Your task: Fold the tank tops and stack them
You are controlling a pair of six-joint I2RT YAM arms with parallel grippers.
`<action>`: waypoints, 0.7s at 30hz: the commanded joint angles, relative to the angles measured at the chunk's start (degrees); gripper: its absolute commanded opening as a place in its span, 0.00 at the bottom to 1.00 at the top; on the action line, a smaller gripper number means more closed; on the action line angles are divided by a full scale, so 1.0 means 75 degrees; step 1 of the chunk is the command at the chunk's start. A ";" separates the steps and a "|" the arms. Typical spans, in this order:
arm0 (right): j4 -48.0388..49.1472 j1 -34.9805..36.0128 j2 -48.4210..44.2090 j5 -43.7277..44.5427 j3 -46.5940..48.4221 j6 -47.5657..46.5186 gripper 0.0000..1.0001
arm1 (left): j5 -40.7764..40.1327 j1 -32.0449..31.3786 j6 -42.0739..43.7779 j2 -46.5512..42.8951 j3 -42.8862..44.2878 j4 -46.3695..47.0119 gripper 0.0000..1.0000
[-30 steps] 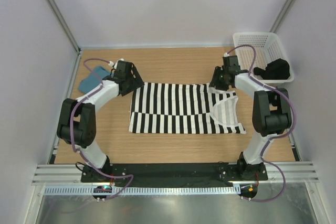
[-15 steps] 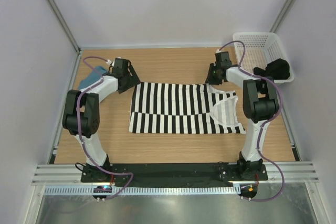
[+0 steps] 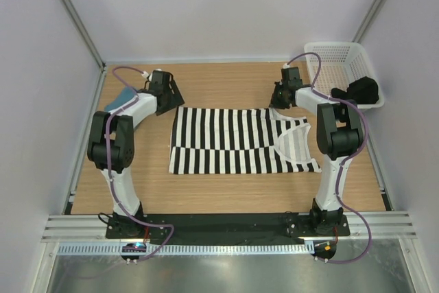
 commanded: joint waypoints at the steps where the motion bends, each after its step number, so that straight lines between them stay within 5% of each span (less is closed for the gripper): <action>1: 0.0436 0.0037 -0.0127 0.0083 0.0246 0.0087 0.01 | -0.0127 0.0008 0.0184 0.0196 0.0368 -0.0100 0.73; 12: 0.0472 0.0037 -0.0138 -0.0046 0.0187 0.0087 0.01 | 0.0293 -0.0004 0.0103 0.1015 0.0931 -0.0288 0.57; 21: 0.0448 0.0037 -0.0173 -0.0081 0.0187 0.0064 0.01 | 0.0272 -0.0109 0.0091 0.1345 0.1271 -0.0370 0.24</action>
